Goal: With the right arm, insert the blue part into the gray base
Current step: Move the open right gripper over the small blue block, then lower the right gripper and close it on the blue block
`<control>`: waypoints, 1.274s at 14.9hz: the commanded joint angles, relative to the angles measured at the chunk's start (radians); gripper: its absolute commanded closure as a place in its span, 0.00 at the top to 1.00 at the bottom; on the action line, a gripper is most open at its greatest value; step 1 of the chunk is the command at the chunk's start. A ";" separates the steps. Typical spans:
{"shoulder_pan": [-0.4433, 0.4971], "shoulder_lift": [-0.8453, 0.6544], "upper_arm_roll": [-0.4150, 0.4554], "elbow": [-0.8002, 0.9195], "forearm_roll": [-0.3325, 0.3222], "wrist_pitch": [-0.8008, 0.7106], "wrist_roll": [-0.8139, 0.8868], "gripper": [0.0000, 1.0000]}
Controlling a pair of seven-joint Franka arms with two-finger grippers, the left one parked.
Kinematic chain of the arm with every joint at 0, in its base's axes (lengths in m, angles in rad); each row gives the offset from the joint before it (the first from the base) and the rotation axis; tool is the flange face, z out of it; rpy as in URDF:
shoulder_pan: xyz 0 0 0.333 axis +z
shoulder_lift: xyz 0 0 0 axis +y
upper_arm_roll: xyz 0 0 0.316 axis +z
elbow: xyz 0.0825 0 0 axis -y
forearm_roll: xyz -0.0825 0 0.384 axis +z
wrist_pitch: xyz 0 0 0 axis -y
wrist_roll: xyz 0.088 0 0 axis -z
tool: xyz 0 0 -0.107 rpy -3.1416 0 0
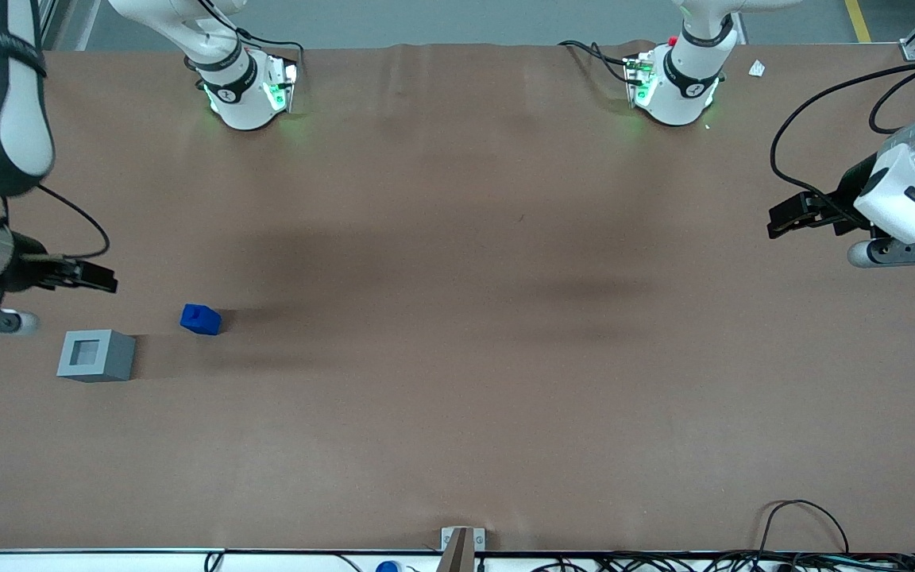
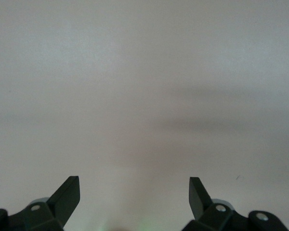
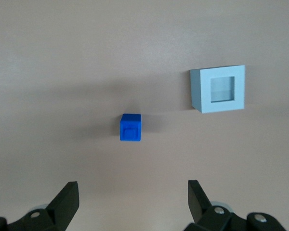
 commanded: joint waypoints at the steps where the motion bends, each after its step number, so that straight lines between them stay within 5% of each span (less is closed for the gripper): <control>1: -0.008 0.068 0.004 -0.008 0.010 0.061 0.015 1.00; 12: -0.002 0.120 0.010 -0.296 0.015 0.484 0.019 1.00; 15: 0.021 0.122 0.010 -0.374 0.099 0.575 0.019 1.00; 19: 0.062 0.146 0.009 -0.401 0.100 0.603 0.010 0.95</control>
